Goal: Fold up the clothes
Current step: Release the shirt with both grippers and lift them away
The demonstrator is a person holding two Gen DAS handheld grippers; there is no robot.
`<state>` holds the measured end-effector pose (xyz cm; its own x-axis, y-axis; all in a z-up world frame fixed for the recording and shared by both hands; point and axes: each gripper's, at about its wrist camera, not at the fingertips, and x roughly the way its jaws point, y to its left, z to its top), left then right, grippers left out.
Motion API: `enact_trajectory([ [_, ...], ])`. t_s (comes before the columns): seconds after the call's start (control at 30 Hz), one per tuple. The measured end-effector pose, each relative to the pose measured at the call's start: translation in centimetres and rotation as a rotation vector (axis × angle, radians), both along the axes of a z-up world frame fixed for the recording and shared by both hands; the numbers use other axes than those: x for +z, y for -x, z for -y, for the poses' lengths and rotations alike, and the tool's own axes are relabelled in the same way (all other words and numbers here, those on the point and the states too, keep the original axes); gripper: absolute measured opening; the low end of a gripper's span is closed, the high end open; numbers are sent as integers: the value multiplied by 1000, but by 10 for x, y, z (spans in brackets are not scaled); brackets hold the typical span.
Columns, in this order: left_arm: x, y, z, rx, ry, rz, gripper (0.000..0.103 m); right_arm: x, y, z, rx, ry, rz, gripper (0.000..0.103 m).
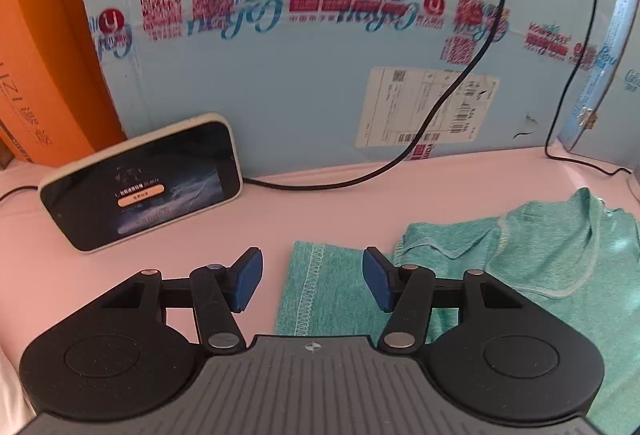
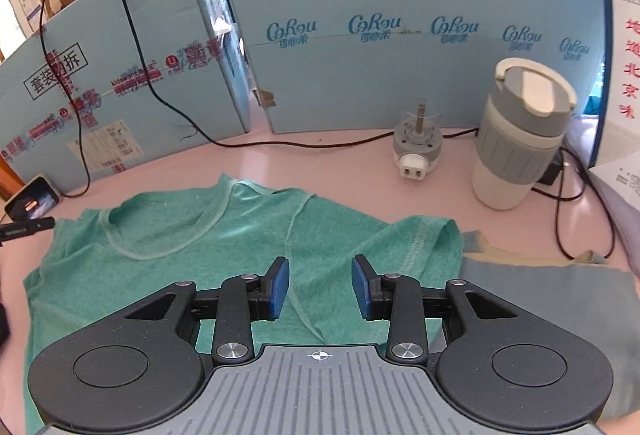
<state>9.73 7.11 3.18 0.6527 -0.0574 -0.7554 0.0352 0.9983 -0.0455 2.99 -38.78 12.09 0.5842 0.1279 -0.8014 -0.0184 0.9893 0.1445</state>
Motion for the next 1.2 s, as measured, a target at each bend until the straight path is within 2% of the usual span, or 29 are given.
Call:
enact_trajectory([
  [0.17,-11,-4,7,-12,27,2,52,-12,-22,-26,59,-84,2,35],
  [0.27,-22,-5,18,-31,-6,19,48,-24,-44,-52,120,-138,0,35],
  [0.37,-24,-3,26,-58,-32,51,24,-40,-65,-81,173,-174,-20,35],
  [0.4,-23,-4,27,-54,-26,50,10,-45,-71,-90,188,-189,-30,35],
  [0.47,-21,-6,24,-30,-19,46,4,-55,-82,-107,218,-207,-56,35],
  [0.5,-20,-6,22,-18,-27,52,3,-58,-86,-117,238,-209,-67,35],
  [0.63,-14,-6,3,37,-142,67,3,-66,-94,-139,290,-202,-82,35],
  [0.7,-10,-7,-11,76,-195,75,3,-68,-95,-138,290,-203,-84,35],
  [0.8,-7,-10,-28,120,-235,83,3,-73,-98,-128,257,-214,-98,35],
  [0.87,-7,-10,-33,116,-290,93,3,-77,-101,-121,232,-220,-111,35],
  [1.0,-17,-9,-18,59,-472,99,3,-80,-101,-108,193,-208,-111,35],
  [1.13,-22,-10,-14,52,-518,79,5,-81,-99,-90,143,-209,-112,35],
  [1.2,-18,-9,-14,49,-498,93,8,-81,-95,-80,115,-208,-107,35],
])
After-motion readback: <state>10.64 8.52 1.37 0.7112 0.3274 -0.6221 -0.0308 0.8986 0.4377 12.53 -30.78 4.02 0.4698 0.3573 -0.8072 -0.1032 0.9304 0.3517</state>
